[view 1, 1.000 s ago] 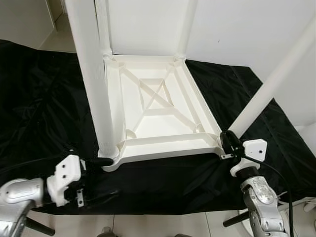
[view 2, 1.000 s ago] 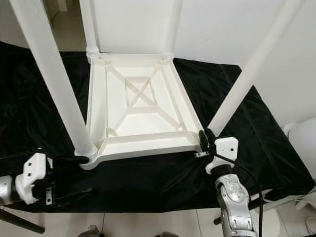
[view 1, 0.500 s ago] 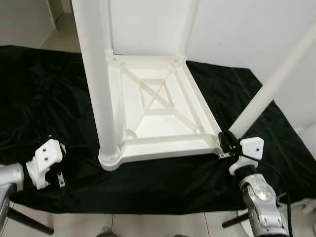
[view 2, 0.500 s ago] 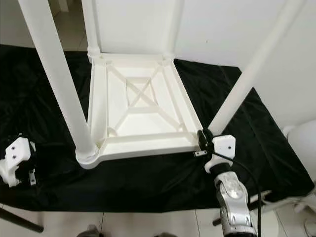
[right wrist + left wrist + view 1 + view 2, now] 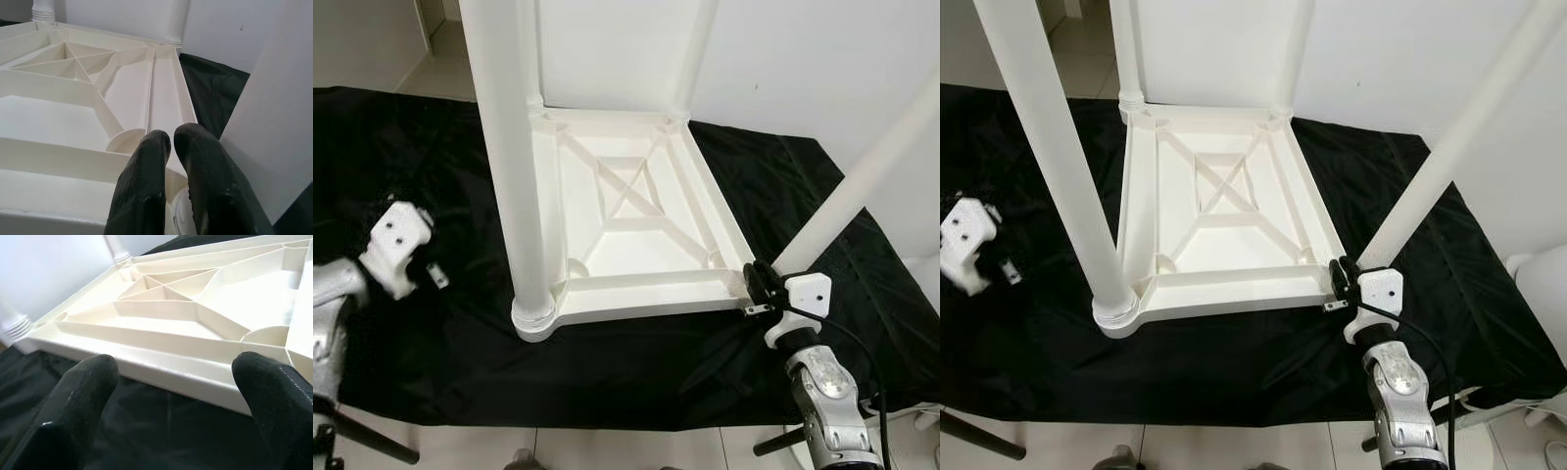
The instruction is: Building children table
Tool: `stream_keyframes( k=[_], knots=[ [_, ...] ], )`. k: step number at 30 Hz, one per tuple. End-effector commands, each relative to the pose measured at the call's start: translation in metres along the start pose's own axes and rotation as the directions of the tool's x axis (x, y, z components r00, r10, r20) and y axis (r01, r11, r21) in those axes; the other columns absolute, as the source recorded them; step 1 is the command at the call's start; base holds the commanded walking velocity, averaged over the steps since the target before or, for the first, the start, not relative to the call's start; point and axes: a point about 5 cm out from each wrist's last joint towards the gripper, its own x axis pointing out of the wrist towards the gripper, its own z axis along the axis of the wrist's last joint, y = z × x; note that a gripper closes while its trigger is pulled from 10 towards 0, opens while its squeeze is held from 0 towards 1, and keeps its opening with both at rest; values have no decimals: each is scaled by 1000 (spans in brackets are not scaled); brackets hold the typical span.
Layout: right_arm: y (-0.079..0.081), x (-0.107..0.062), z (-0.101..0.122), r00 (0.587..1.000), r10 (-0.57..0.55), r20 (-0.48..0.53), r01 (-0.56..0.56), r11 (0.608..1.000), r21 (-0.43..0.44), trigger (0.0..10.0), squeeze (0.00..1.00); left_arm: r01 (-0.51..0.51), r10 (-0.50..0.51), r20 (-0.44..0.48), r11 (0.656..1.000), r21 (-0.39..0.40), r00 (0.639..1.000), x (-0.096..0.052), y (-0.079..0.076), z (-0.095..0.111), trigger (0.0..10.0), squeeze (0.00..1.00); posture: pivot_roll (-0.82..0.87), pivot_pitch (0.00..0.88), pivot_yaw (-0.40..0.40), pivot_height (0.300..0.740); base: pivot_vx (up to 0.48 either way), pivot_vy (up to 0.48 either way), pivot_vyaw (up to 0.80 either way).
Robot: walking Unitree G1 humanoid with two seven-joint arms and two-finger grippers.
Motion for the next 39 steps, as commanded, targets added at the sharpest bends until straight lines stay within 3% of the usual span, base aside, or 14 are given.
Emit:
stream_keyframes(
  k=[1, 7, 11, 18, 21, 26, 27, 28, 30, 31, 32, 33, 39],
  knots=[
    [-1, -2, -3, 1000, -8, -13, 8, 1000, 1, 10000, 0, -143, 143, 4, 990, 13, 990, 9, 7, -1, 10000, 0, 89, 8, -79, 740, 0, 0, 0],
    [8, -2, -5, 999, 21, -28, -20, 1000, 14, 10000, 0, -206, 207, 76, 978, -31, 975, 30, 11, 11, 10000, 0, 80, 11, -77, 740, 0, 0, 0],
    [25, -6, -13, 995, 70, -72, -67, 997, 43, 10000, 0, -182, 197, 203, 979, -89, 959, 53, 7, 30, 10000, 0, 69, 15, -74, 740, 0, 0, 0],
    [37, -7, -24, 989, 42, -141, -39, 999, 23, 10000, 0, -159, 185, 240, 980, -123, 953, 68, 4, 35, 10000, 0, 68, 20, -75, 740, 0, 0, 0],
    [46, -12, -29, 986, -10, -169, 20, 998, 58, 10000, 0, -101, 153, 282, 976, -192, 947, 81, -3, 42, 10000, 0, 60, 23, -71, 740, 0, 0, 0],
    [52, -18, -30, 984, -30, -175, 47, 995, 92, 10000, 4, -55, 120, 301, 974, -218, 946, 88, -10, 46, 10000, 0, 51, 22, -67, 740, 0, 0, 0],
    [55, -21, -29, 984, -42, -172, 61, 992, 106, 10000, 882, -24, 95, 311, 974, -225, 946, 91, -15, 47, 10000, 0, 49, 23, -67, 740, 0, 0, 0],
    [57, -25, -29, 983, -54, -176, 76, 990, 121, 10000, 933, 1, 75, 319, 973, -231, 945, 95, -20, 49, 10000, 0, 45, 23, -66, 740, 0, 0, 0],
    [57, -25, -29, 983, -54, -176, 76, 990, 121, 10000, 933, 1, 75, 319, 973, -231, 945, 95, -20, 49, 10000, 0, 45, 23, -66, 740, 0, 0, 0],
    [58, -27, -29, 982, -61, -178, 85, 988, 129, 10000, 820, 16, 63, 324, 972, -235, 944, 97, -23, 51, 10000, 0, 45, 23, -66, 740, 0, 0, 0],
    [58, -27, -29, 982, -61, -178, 85, 988, 129, 10000, 820, 16, 63, 324, 972, -235, 944, 97, -23, 51, 10000, 0, 45, 23, -66, 740, 0, 0, 0],
    [58, -39, -26, 981, -81, -178, 107, 984, 140, 10000, 0, 104, -11, 370, 967, -233, 929, 101, -34, 59, 10000, 0, 32, 28, -61, 740, 0, 0, 0],
    [58, -49, -26, 974, -104, -200, 133, 982, 137, 10000, 0, 199, -94, 418, 956, -217, 904, 103, -48, 68, 10000, 0, 24, 33, -61, 740, 0, 0, 0]
  ],
)
